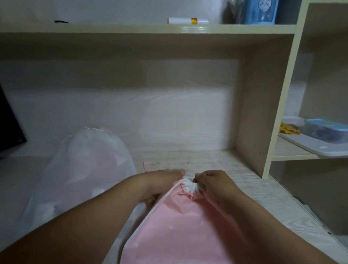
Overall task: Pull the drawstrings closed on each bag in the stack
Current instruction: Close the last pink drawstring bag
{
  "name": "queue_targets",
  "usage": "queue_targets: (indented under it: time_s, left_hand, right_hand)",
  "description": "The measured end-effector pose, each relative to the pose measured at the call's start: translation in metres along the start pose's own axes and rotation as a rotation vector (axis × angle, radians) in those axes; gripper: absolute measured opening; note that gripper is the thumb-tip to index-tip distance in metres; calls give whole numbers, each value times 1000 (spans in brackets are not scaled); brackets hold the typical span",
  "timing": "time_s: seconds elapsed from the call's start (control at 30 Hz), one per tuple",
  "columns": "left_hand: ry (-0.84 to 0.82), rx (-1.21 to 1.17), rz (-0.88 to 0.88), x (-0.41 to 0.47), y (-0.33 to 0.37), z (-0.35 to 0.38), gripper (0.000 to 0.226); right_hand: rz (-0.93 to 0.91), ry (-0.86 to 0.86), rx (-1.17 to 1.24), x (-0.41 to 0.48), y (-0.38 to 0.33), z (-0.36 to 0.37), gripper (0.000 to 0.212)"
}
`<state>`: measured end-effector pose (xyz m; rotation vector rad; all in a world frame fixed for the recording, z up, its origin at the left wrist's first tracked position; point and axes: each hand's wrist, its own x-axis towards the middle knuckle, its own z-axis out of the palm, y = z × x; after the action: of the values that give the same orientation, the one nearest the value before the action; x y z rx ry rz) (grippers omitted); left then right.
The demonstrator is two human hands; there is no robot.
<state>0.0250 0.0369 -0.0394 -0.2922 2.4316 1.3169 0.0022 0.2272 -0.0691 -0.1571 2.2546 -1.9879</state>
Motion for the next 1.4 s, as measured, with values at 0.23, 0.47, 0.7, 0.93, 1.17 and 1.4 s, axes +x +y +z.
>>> queue_targets:
  time_s: [0.23,0.47,0.7,0.93,1.17,1.4]
  left_hand:
    - [158,-313,203,6,1,21,8]
    - [175,-249,258,6,7,28,45]
    - [355,-397,286,13,10,31,23]
    - [537,-290,187,28,-1,40,22]
    - [611,-229,161,37,-12,47,20]
    - [662,-77,171,37,-15,56,23]
  right_hand:
    - [-25,-21,130,-1,2,8,33]
    - [16,66,188,0,-1,10,18]
    - [104,-30,333,-4,-6,2,14]
    - [187,-99,597,-9,2,3,11]
    - [191,-81,634,-9,20,6,11]
    - [-19,-60,291,-13,-2,0,13]
